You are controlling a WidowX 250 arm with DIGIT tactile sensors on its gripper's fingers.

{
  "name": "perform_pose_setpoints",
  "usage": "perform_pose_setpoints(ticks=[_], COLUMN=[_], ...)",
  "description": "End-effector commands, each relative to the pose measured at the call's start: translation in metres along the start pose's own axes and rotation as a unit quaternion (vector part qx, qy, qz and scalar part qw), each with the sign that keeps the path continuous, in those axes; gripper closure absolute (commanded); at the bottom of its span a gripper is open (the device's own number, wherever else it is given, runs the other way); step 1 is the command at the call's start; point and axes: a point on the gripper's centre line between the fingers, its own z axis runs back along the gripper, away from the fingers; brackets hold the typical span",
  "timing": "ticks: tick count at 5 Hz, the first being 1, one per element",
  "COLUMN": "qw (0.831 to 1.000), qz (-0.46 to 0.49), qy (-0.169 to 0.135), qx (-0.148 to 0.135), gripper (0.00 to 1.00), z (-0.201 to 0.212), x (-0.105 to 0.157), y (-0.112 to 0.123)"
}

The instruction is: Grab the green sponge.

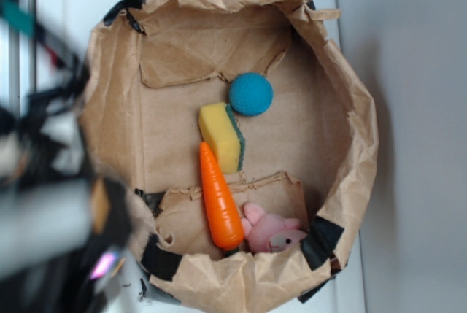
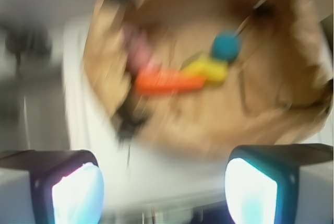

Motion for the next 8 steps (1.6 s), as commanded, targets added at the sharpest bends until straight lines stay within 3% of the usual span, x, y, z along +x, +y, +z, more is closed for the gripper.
perform_pose_setpoints(ticks=[1, 3, 4, 5, 7, 8], qw=[0.993, 0.993, 0.991, 0.989, 0.98, 0.982], qz=[0.095, 0.095, 0.108, 0.117, 0.184, 0.182], qy=[-0.06, -0.06, -0.063, -0.076, -0.041, -0.015], qx=[0.034, 0.034, 0.035, 0.056, 0.066, 0.049], gripper=[0.0, 0.0, 0.0, 0.0, 0.0, 0.0], z=[-0.008, -0.008, -0.049, -0.093, -0.139, -0.146], x=[0.045, 0.045, 0.059, 0.067, 0.074, 0.066], y=[0.013, 0.013, 0.037, 0.056, 0.067, 0.062])
